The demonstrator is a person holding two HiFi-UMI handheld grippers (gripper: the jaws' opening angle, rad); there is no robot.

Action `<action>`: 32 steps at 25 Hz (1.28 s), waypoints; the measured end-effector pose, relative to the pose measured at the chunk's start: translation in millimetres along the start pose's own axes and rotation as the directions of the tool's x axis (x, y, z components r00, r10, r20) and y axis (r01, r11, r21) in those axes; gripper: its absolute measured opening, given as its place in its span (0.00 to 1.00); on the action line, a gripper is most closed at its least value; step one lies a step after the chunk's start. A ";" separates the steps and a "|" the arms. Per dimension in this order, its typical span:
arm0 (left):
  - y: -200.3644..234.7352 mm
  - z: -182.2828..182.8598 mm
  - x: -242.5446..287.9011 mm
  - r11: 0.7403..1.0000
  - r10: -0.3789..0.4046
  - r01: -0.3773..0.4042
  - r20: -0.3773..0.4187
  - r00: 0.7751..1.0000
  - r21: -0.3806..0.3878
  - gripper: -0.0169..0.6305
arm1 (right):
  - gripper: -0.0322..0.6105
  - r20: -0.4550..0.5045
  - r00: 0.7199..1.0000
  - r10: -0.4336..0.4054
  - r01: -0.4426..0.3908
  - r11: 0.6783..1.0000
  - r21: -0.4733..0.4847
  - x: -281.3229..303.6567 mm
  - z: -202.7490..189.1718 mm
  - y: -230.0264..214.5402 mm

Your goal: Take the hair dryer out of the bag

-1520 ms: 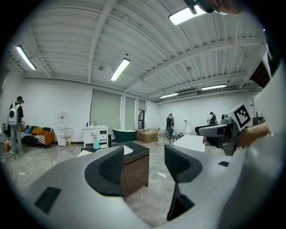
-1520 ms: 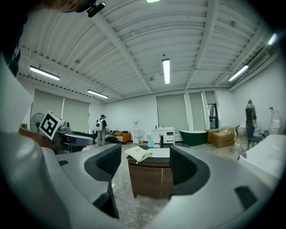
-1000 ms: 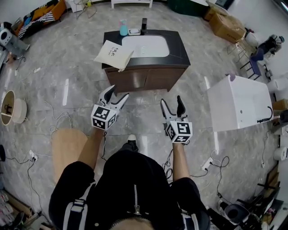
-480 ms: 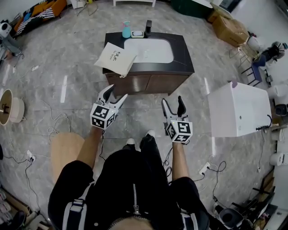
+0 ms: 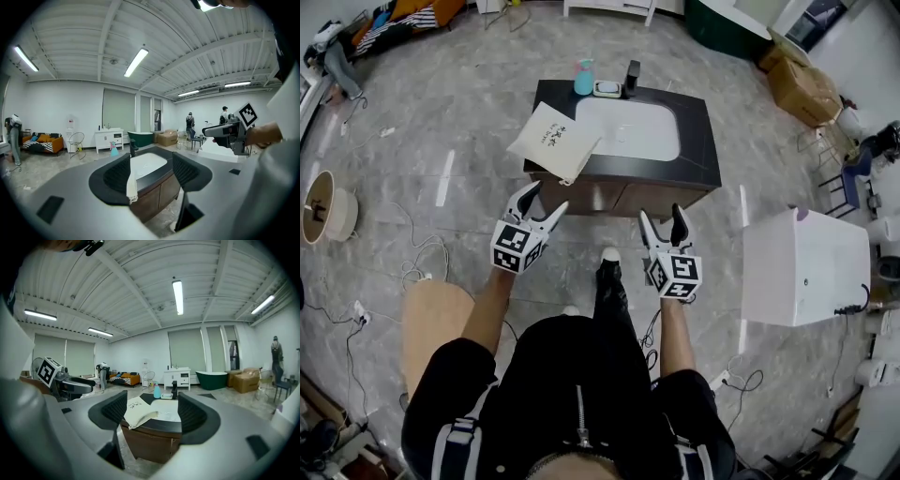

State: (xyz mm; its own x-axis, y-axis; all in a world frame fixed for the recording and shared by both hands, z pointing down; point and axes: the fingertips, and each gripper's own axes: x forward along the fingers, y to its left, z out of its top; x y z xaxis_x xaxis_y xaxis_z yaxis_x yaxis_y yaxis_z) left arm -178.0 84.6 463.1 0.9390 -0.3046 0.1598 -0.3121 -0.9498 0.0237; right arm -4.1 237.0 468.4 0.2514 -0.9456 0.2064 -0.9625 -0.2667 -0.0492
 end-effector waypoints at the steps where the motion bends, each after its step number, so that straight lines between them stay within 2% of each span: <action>1: 5.1 0.5 6.8 1.000 0.013 -0.013 -0.003 1.000 -0.003 0.50 | 0.58 -0.001 1.000 0.013 -0.013 1.000 0.002 11.2 1.7 -4.5; 7: 35.4 3.7 57.6 0.995 0.093 -0.093 -0.026 0.995 -0.020 0.50 | 0.58 -0.024 0.993 0.112 -0.112 0.994 -0.002 87.4 8.3 -33.7; 18: 86.5 25.5 151.9 0.965 0.256 -0.258 -0.048 0.965 -0.039 0.50 | 0.58 -0.040 0.952 0.304 -0.306 0.951 -0.040 225.6 52.9 -91.8; 24: 97.1 31.7 177.3 0.947 0.316 -0.319 -0.054 0.947 -0.041 0.50 | 0.58 -0.047 0.919 0.392 -0.394 0.917 -0.054 268.6 60.3 -99.1; 32: 102.2 28.4 188.4 0.941 0.338 -0.336 -0.102 0.936 0.033 0.50 | 0.58 -0.045 0.891 0.453 -0.455 0.889 -0.055 302.3 63.0 -93.7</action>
State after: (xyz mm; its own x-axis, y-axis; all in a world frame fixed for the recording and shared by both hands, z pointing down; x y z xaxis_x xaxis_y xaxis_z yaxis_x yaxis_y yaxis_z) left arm -28.9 -71.9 467.6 0.7584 -0.5986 0.2578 -0.6049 -0.7938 -0.0637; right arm 168.5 -35.6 473.8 -0.2164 -0.9544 0.2057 -0.9756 0.2032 -0.0835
